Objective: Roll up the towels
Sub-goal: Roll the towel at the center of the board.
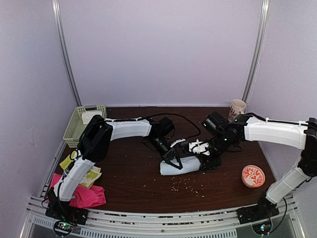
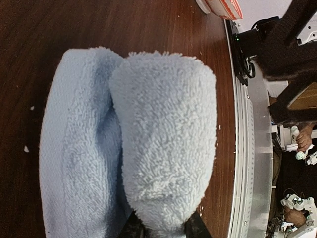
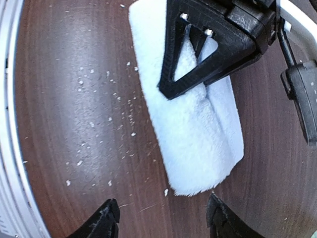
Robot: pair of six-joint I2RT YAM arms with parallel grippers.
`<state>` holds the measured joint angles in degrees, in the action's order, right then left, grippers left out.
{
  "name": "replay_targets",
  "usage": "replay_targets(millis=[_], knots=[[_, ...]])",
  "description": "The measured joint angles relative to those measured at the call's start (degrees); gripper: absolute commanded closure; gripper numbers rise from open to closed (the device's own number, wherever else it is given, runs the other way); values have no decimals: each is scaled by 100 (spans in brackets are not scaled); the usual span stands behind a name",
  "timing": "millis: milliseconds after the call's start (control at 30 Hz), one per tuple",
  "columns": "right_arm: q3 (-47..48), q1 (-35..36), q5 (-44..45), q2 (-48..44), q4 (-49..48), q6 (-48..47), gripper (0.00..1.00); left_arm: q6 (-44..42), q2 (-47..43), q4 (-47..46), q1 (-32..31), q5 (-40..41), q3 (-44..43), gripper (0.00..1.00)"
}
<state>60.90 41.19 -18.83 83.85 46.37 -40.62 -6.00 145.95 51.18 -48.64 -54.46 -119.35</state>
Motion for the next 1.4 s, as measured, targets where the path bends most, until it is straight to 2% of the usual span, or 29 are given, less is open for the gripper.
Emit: replay_targets(millis=[200, 433, 500, 633, 700, 833, 1033, 1400], knots=[[-7, 323, 557, 540, -951, -229, 37, 13, -15, 20, -26, 90, 11, 79], [-9, 415, 713, 1279, -1558, -468, 37, 20, -20, 24, -33, 118, 9, 74], [-15, 422, 721, 1475, -1641, -544, 43, 15, -20, 24, -35, 140, 7, 72], [-61, 422, 728, 1670, -1759, -671, 66, 11, -37, 15, -52, 240, 9, 67], [-63, 422, 708, 1725, -1770, -699, 74, 13, -105, -35, -52, 350, 81, 65], [-26, 422, 629, 1792, -1799, -855, 81, 15, -507, -396, -48, 745, 629, 59], [332, 459, 260, 2092, -1694, -940, 83, 127, -1539, -1043, 111, 1403, 1934, 56], [1742, 234, -501, 2990, -68, -898, 83, 461, -4057, -2072, 605, 3143, 4207, 57]])
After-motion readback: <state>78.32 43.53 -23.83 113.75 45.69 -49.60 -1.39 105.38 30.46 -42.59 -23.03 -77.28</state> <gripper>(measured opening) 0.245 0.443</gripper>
